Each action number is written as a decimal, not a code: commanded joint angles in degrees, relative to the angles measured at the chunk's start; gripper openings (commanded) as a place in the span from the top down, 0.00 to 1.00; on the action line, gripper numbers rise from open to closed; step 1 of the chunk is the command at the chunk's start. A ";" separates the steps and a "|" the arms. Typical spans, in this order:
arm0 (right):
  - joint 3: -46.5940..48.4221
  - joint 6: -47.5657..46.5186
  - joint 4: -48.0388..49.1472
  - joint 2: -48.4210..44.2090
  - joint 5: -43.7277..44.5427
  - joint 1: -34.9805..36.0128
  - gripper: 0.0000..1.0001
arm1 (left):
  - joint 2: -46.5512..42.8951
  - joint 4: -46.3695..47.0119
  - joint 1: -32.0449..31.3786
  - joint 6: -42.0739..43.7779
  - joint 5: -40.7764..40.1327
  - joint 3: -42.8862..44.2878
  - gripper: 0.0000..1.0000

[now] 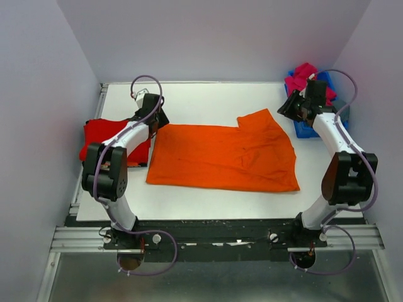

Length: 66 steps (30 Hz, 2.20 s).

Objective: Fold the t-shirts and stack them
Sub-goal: Fold the flattened tshirt in 1/3 of the way, then grap the side of the flattened tshirt furthest away from the robot with both arms

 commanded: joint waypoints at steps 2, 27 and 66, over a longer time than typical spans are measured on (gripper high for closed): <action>11.52 -1.96 -3.58 10.17 5.47 2.48 0.53 | 8.34 -4.89 1.63 0.87 2.47 9.22 0.39; 47.84 -1.44 -22.93 43.85 9.78 4.85 0.42 | 26.37 -12.72 4.53 -1.51 5.55 24.53 0.49; 62.18 1.20 -35.07 54.85 9.17 5.38 0.31 | 18.10 -10.17 6.38 1.04 10.56 21.71 0.47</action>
